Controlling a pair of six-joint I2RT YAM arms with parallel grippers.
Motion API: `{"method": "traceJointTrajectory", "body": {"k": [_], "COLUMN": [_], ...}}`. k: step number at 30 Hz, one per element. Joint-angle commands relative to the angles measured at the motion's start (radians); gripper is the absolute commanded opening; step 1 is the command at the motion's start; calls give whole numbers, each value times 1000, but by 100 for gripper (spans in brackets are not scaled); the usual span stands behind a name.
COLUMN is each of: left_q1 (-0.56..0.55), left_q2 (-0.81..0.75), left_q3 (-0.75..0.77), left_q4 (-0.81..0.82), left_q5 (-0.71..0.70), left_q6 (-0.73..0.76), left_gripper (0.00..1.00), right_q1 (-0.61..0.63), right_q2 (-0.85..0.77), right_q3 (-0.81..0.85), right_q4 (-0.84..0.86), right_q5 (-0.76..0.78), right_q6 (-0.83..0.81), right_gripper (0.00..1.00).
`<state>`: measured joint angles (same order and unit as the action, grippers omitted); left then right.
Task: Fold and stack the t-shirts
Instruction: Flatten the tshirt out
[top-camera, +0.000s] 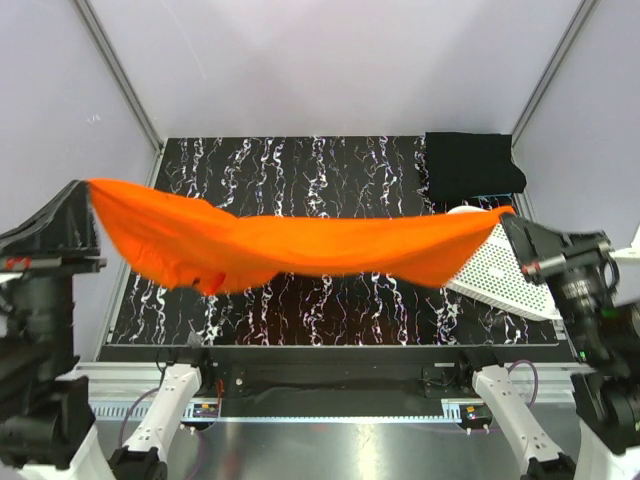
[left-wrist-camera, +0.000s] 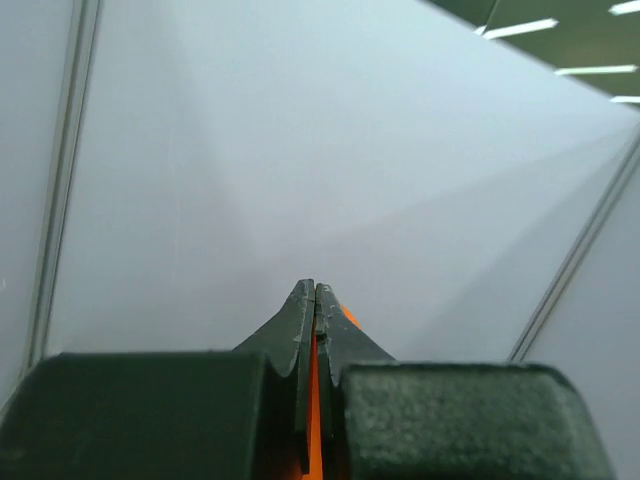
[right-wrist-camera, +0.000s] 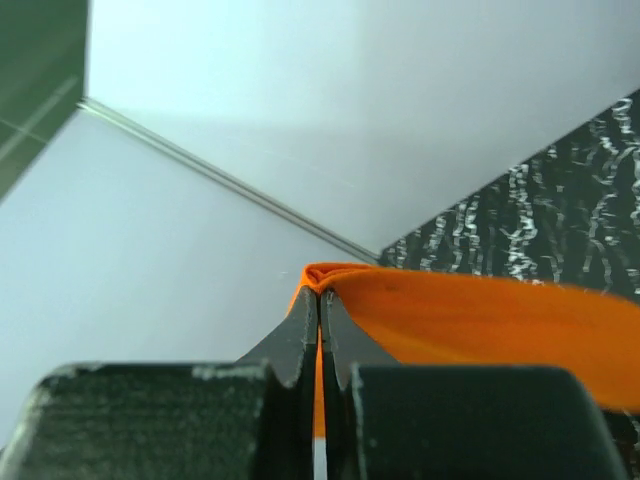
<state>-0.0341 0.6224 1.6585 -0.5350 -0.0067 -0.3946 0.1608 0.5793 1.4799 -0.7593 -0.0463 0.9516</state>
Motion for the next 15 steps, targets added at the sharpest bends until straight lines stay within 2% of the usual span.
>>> {"method": "traceJointTrajectory", "body": {"k": [1, 5, 9, 15], "left_q1": [3, 2, -21, -21], "left_q2": [23, 71, 164, 347], "left_q3": [53, 157, 146, -119], "left_q4": [-17, -31, -23, 145], "left_q5": [1, -41, -90, -82], "left_q6": [-15, 88, 181, 310], "left_gripper": [0, 0, 0, 0], "right_q1": [3, 3, 3, 3], "right_q2": [-36, -20, 86, 307], "right_q3": [-22, -49, -133, -344], "right_q4": [-20, 14, 144, 438], "right_q5": [-3, 20, -42, -150], "right_q6": [117, 141, 131, 141], "right_gripper": [0, 0, 0, 0]}}
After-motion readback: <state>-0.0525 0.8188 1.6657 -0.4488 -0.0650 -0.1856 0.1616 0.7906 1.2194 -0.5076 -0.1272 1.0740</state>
